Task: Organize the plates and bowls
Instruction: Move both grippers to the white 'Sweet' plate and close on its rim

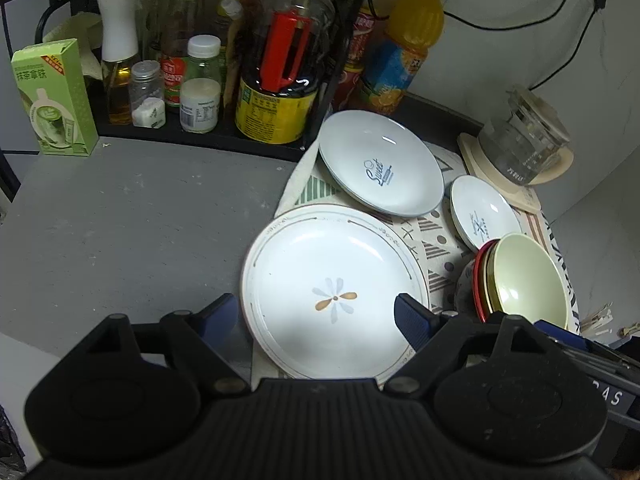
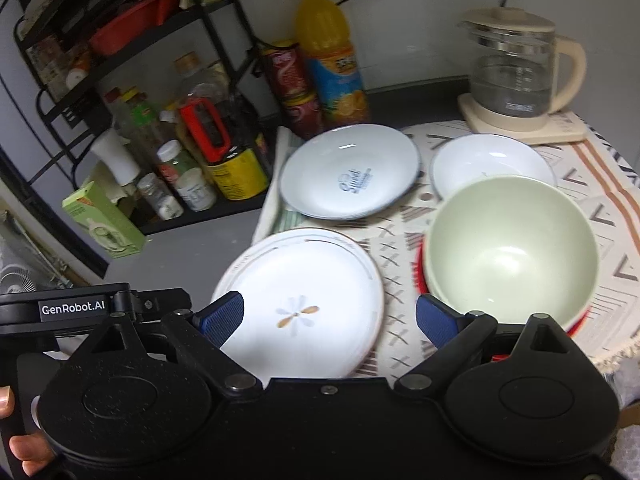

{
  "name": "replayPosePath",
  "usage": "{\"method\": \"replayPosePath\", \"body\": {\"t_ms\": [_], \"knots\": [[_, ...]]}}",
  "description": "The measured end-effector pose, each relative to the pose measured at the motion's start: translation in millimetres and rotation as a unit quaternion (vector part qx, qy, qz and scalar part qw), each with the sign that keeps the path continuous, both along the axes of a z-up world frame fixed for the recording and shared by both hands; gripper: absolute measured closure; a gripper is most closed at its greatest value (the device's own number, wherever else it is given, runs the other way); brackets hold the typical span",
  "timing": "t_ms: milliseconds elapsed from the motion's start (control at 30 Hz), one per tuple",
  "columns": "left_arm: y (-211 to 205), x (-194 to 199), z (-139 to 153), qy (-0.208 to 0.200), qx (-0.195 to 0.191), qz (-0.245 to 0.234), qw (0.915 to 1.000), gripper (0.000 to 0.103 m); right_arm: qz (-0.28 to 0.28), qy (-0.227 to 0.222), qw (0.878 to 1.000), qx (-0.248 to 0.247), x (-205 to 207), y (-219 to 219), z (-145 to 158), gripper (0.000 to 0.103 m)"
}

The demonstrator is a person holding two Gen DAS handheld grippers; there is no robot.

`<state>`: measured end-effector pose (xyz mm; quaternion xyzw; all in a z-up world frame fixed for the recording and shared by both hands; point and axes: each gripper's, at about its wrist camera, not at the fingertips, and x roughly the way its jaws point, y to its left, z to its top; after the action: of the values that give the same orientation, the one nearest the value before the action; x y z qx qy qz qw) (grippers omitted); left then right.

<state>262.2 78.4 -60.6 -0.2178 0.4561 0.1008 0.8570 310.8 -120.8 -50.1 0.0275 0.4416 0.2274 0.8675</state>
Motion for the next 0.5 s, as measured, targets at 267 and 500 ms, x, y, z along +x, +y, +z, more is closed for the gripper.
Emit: {"method": "replayPosePath", "body": {"t_ms": [267, 500], "knots": [[16, 5, 2, -0.015, -0.013, 0.016, 0.9997, 0.019, 0.008, -0.008, 1.000, 0.000, 9, 16, 3, 0.010], [25, 25, -4, -0.026, -0.027, 0.018, 0.9991, 0.019, -0.009, -0.022, 1.000, 0.002, 30, 20, 0, 0.011]]}}
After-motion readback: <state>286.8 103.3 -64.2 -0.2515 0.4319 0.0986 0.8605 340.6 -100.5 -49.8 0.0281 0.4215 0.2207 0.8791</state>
